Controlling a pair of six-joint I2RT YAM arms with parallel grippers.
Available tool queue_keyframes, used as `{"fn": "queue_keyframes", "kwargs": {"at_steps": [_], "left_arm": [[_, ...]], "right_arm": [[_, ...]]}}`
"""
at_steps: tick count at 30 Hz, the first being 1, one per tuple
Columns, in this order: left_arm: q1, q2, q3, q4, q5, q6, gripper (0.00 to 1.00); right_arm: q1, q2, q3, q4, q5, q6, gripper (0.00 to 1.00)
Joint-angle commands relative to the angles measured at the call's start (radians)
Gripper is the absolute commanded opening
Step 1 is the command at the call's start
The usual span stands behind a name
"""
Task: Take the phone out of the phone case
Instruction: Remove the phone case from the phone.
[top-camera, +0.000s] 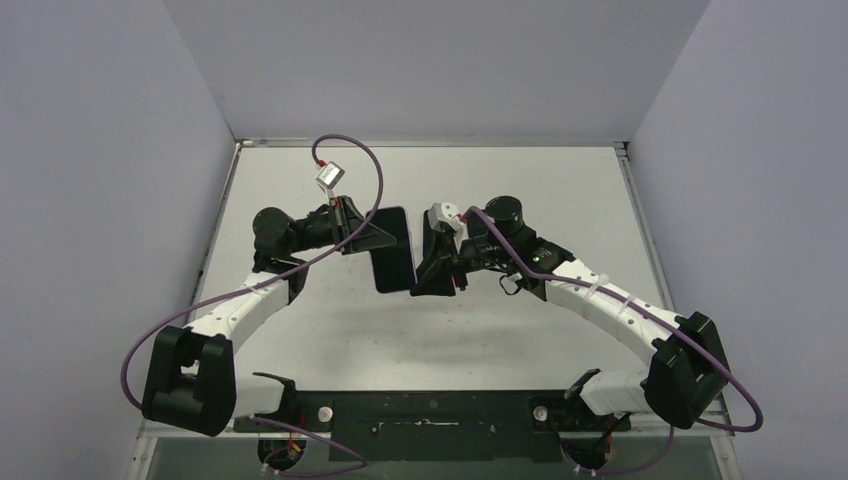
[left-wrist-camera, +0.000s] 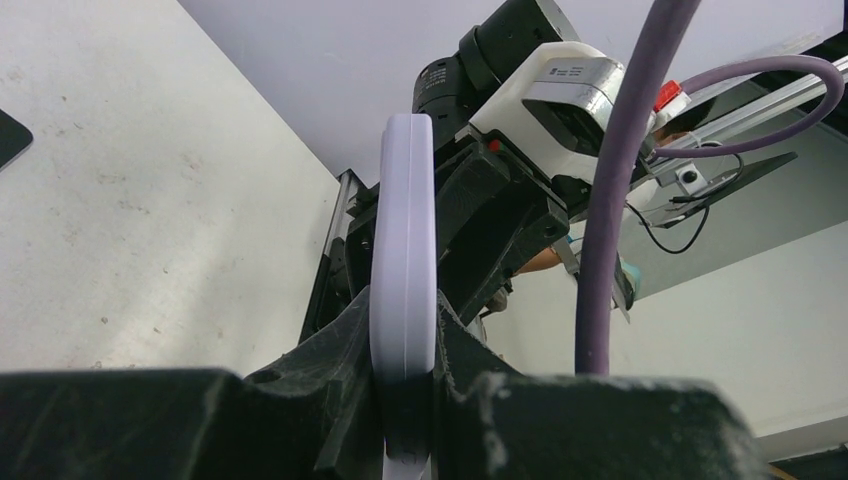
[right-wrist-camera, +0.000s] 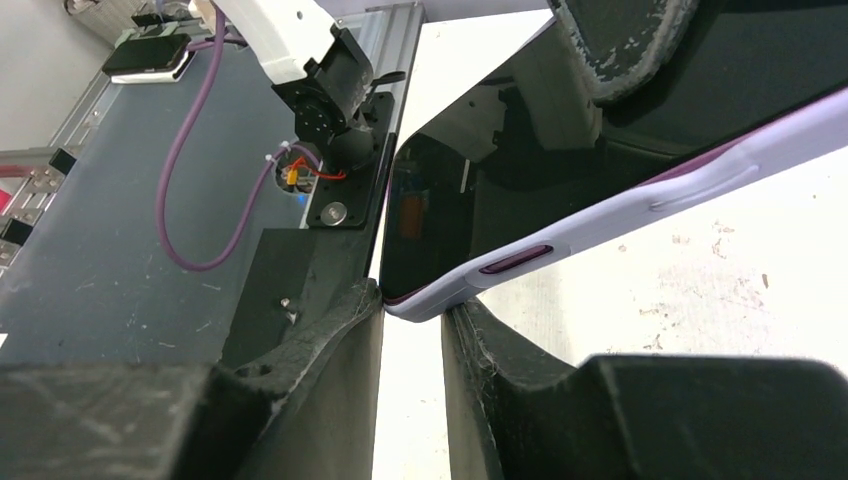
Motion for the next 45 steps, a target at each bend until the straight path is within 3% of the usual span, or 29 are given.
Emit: {"fn": "queue_keyframes", "kwargs": {"at_steps": [1, 14, 19, 24, 28, 31, 34, 40, 45], "left_arm": [[-0.073, 0.019, 0.057, 0.108, 0.008, -0.137, 0.00], [-0.151, 0.121, 0.032, 0.405, 0.014, -0.367, 0.00], [-0.152, 0.127, 0.032, 0.400, 0.017, -0.366, 0.00], [-0.150, 0.097, 0.034, 0.280, -0.019, -0.252, 0.00], [-0.138, 0.038, 0.030, 0.017, -0.130, -0.038, 0.00], [-0.127, 0.012, 0.025, -0.082, -0.220, 0.048, 0.00], [-0.118, 0.006, -0.001, -0.070, -0.313, 0.054, 0.00], [-0.118, 0.028, -0.074, 0.054, -0.487, -0.017, 0.00], [-0.121, 0.047, -0.102, 0.133, -0.555, -0.059, 0.00]], "right_arm": [[0.018, 0.018, 0.068, 0.035, 0.095, -0.152, 0.00], [0.024, 0.045, 0.112, -0.092, 0.352, -0.372, 0.00], [0.020, 0.052, 0.120, -0.085, 0.384, -0.371, 0.00], [-0.011, 0.025, 0.064, 0.011, 0.368, -0.204, 0.01], [-0.029, -0.034, -0.004, 0.084, 0.358, -0.041, 0.19], [-0.042, -0.086, -0.049, 0.106, 0.378, 0.084, 0.35], [-0.061, -0.135, -0.081, 0.112, 0.394, 0.196, 0.48], [-0.079, -0.226, -0.122, 0.143, 0.434, 0.395, 0.64], [-0.079, -0.244, -0.151, 0.207, 0.430, 0.579, 0.67]]}}
